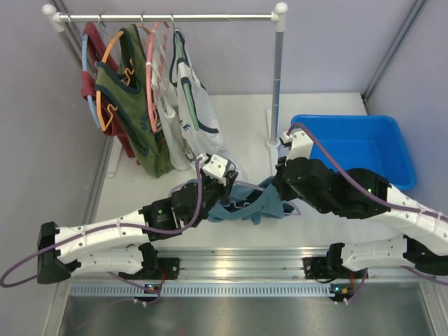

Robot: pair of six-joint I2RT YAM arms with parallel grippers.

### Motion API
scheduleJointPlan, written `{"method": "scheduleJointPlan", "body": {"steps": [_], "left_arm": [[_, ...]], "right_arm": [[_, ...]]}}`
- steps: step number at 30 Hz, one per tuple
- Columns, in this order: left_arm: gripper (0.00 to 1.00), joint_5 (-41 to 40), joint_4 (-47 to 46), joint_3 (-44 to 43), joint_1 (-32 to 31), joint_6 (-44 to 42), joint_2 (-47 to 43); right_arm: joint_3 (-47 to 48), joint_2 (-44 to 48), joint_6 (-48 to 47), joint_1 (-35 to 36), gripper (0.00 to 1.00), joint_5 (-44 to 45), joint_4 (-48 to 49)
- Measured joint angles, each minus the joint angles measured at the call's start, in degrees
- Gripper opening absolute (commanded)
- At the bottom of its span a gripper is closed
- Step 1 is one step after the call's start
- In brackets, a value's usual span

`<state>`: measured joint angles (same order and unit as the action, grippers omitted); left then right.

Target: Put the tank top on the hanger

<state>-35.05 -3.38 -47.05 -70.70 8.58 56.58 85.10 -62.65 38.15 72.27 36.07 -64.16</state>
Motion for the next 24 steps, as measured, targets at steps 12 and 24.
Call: {"method": "scheduleJointPlan", "body": {"steps": [12,24], "left_arm": [[0.00,-2.5,-1.4,-4.8,-2.2,-1.0,1.9],[0.00,-0.2,-1.4,-5.4,-2.2,-1.0,1.7]], "right_arm": [[2.2,0.0,-5.9,-1.9,0.17,-7.8,2.6],[3.2,4.9,-15.4,-4.5,0.65,-13.4,6.7]]}}
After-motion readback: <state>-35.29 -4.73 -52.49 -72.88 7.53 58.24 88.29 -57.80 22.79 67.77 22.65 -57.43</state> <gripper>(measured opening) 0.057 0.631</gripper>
